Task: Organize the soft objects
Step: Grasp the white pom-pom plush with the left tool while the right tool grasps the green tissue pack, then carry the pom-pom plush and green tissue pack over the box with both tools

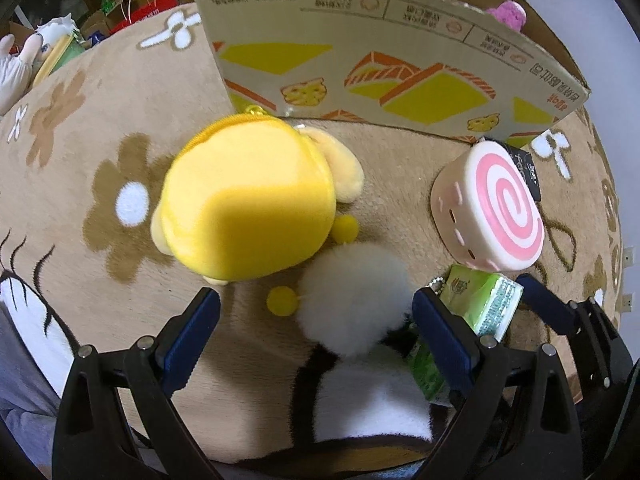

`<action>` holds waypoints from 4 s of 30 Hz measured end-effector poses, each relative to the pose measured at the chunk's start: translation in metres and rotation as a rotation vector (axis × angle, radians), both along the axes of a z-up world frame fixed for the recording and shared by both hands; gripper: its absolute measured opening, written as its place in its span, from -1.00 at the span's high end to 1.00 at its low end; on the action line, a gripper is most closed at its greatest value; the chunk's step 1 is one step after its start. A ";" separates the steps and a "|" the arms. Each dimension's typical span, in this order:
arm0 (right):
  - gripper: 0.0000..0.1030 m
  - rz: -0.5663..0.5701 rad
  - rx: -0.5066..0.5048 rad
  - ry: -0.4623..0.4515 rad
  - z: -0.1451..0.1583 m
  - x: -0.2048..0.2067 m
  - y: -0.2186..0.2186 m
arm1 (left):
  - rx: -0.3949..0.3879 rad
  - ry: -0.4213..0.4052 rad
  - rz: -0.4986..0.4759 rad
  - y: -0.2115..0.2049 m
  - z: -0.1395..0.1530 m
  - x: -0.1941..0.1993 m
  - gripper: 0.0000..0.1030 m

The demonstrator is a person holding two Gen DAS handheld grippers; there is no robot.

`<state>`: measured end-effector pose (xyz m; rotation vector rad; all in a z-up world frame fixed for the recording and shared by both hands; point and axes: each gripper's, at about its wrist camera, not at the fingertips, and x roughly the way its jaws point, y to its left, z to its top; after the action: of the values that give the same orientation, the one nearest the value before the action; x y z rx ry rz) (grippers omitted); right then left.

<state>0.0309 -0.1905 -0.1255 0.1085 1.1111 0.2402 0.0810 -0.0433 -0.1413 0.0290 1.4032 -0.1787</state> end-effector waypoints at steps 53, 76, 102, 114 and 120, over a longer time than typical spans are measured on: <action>0.16 -0.068 0.029 -0.009 0.026 -0.020 -0.025 | -0.075 -0.033 -0.044 0.001 0.005 -0.024 0.31; 0.16 -0.078 0.015 0.035 0.012 -0.014 -0.029 | 0.043 -0.075 -0.142 -0.046 -0.026 -0.006 0.10; 0.18 -0.147 0.033 -0.356 0.094 -0.015 -0.064 | 0.002 -0.660 -0.064 -0.003 0.109 -0.037 0.20; 0.18 -0.141 0.012 -0.533 0.133 0.014 -0.063 | 0.003 -0.847 -0.088 -0.006 0.154 -0.022 0.19; 0.18 -0.120 -0.010 -0.588 0.145 0.037 -0.059 | -0.026 -0.872 -0.043 -0.006 0.164 0.003 0.19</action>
<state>0.0674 -0.2497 0.0191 0.0868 0.5186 0.1440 0.0843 -0.0489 0.0228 0.1030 0.5308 -0.1881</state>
